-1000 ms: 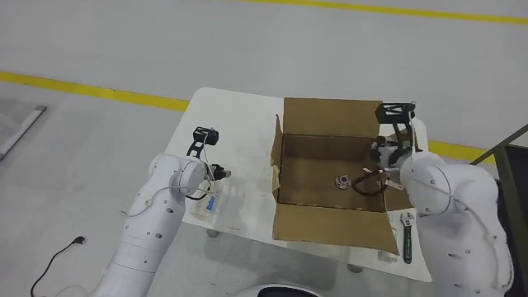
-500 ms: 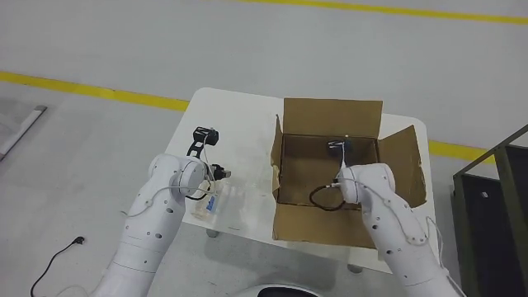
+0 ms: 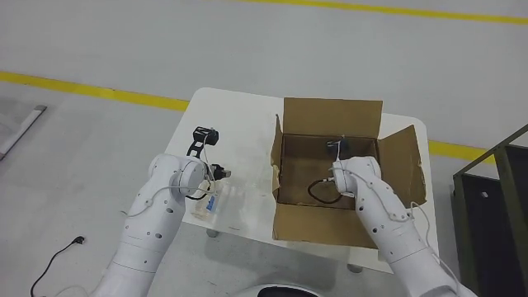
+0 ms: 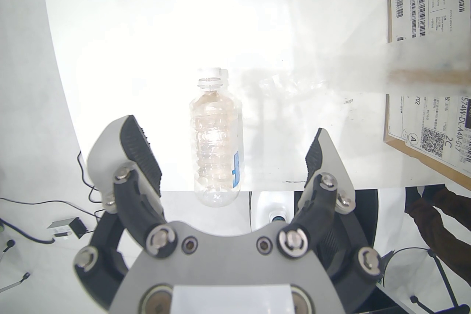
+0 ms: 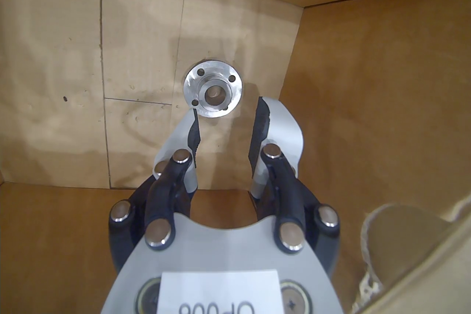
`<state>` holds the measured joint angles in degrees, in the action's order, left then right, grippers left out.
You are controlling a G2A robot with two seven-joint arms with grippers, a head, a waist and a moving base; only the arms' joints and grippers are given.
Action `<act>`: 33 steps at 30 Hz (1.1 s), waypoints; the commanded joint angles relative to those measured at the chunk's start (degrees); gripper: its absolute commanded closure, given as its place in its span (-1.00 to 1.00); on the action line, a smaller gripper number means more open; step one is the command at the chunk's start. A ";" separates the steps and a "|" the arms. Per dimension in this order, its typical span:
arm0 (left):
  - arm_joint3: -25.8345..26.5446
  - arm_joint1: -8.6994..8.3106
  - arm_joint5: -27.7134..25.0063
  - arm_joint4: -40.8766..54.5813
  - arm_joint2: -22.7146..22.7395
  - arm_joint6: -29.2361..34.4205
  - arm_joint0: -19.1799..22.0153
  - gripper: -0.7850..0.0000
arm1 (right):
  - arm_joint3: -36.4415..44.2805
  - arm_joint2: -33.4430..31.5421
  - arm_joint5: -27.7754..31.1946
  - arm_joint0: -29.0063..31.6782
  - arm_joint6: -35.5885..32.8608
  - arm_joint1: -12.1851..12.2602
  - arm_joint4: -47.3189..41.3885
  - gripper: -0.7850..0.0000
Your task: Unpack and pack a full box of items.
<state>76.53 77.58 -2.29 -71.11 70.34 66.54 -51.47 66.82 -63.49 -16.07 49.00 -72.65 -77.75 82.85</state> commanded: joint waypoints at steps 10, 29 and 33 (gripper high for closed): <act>0.00 0.00 0.00 0.00 0.00 0.00 0.00 -1.00 | -5.43 0.35 -0.06 -1.95 2.39 -0.94 -0.80 0.08; 0.00 0.00 0.00 0.00 0.00 0.00 0.00 -1.00 | -12.74 2.92 -0.45 -4.51 4.93 -2.99 -0.74 0.13; 0.00 0.00 0.00 0.00 0.00 0.00 0.00 -1.00 | -13.87 3.14 -0.17 -4.99 5.12 -3.36 -1.01 0.66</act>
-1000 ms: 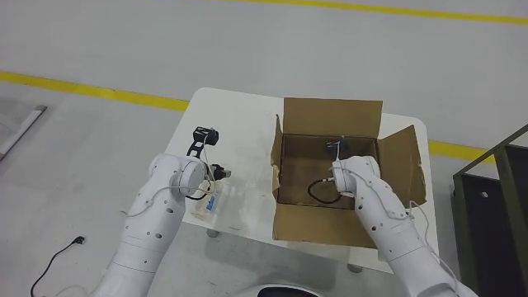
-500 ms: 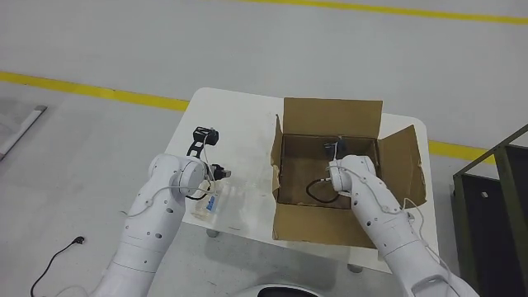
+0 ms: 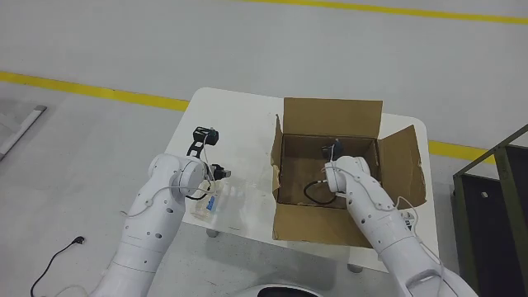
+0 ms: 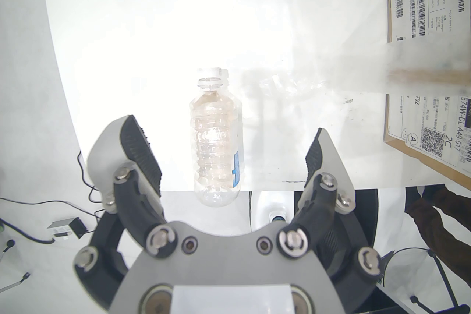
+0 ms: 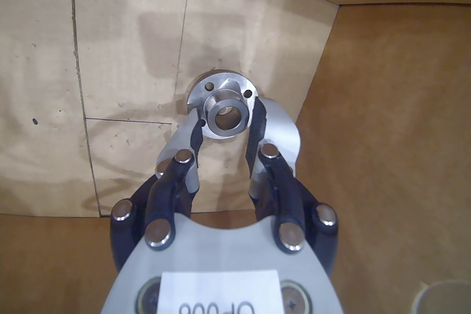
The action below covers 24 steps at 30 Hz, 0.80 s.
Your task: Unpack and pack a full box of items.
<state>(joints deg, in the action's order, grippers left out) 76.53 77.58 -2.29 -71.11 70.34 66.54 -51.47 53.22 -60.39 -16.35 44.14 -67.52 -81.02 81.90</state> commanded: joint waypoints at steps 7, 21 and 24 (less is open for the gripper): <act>0.00 0.00 0.00 0.00 0.00 0.00 0.00 -1.00 | -0.73 -0.13 0.79 -0.52 -0.12 -0.58 -1.41 1.00; 0.00 0.00 0.00 0.00 0.00 0.00 0.00 -1.00 | 10.30 -1.34 3.26 4.24 -5.62 -0.47 -2.95 1.00; 0.00 0.00 0.00 0.00 0.00 0.00 0.00 -1.00 | 11.05 -1.85 3.54 5.32 -5.69 -0.30 -2.62 1.00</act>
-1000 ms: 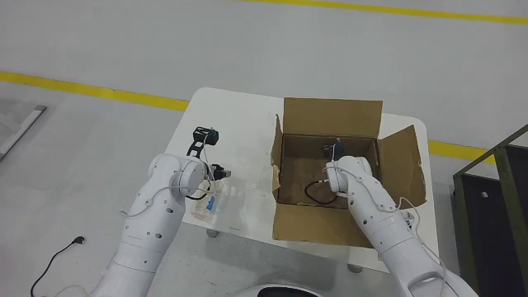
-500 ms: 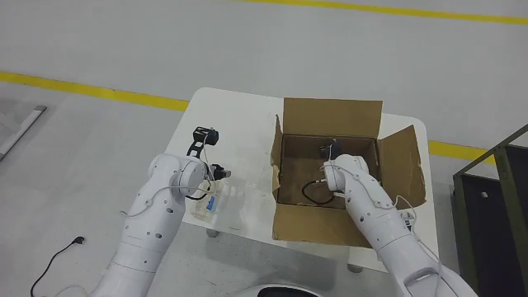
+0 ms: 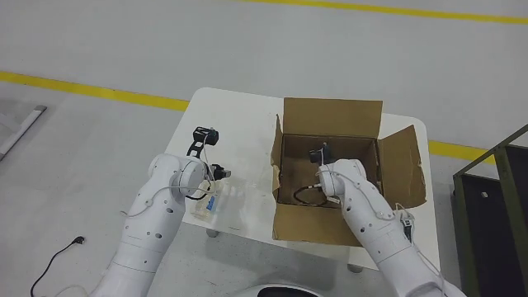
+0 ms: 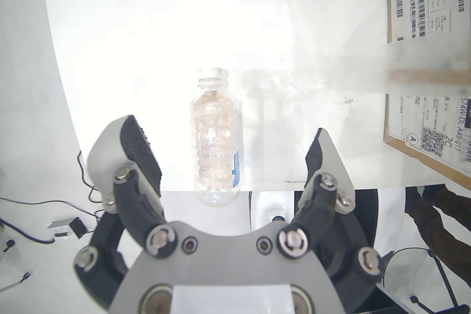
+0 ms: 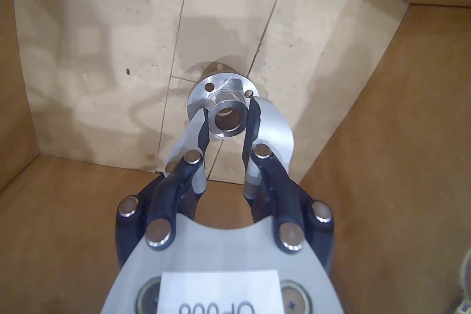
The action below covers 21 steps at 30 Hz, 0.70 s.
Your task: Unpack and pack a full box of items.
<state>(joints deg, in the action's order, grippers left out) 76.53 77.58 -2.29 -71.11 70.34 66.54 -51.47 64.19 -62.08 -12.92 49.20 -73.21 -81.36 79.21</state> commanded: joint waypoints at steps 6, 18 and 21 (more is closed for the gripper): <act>0.00 0.00 0.00 0.00 0.00 0.00 0.00 -1.00 | -0.74 -0.40 0.37 0.56 0.50 -0.04 0.31 0.74; 0.00 0.00 0.00 0.00 0.00 0.00 0.00 -1.00 | -2.71 -0.35 -0.07 -0.34 1.51 -0.57 0.08 0.39; 0.00 0.00 0.00 0.00 0.00 0.00 0.00 -1.00 | -3.17 -0.31 -0.10 -0.57 1.78 -0.69 0.17 0.39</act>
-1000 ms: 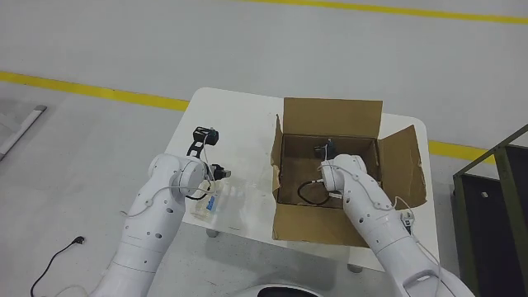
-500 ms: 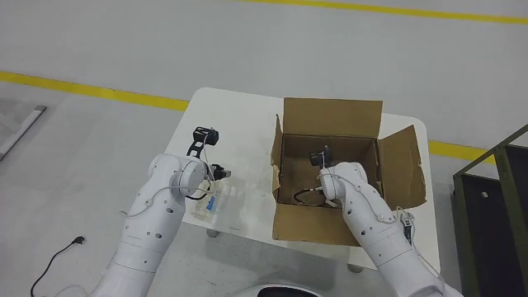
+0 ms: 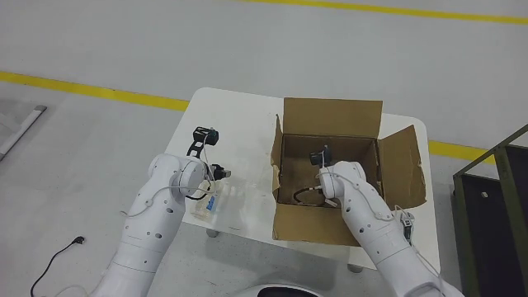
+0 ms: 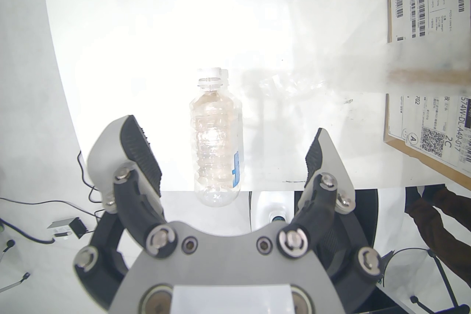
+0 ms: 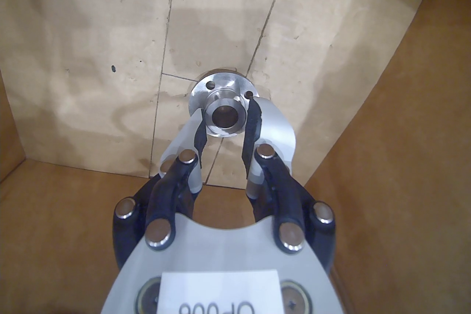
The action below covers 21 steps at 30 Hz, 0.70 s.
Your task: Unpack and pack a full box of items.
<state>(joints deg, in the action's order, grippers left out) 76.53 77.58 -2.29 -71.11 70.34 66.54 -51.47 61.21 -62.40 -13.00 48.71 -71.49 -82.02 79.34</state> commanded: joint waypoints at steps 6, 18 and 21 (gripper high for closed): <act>0.00 0.00 0.00 0.00 0.00 0.00 0.00 -1.00 | -1.74 -0.02 -0.10 -0.54 0.55 -0.26 0.15 0.24; 0.00 0.00 0.00 0.00 0.00 0.00 0.00 -1.00 | -3.51 0.08 -0.10 -1.25 0.90 -0.74 0.04 0.16; 0.00 0.00 0.00 0.00 0.00 0.00 0.00 -1.00 | -4.38 0.17 0.11 -1.42 1.21 -0.87 -0.04 0.19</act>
<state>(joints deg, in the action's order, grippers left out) 76.53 77.58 -2.29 -71.11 70.34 66.54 -51.47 57.21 -62.28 -13.01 47.33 -70.40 -82.84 79.35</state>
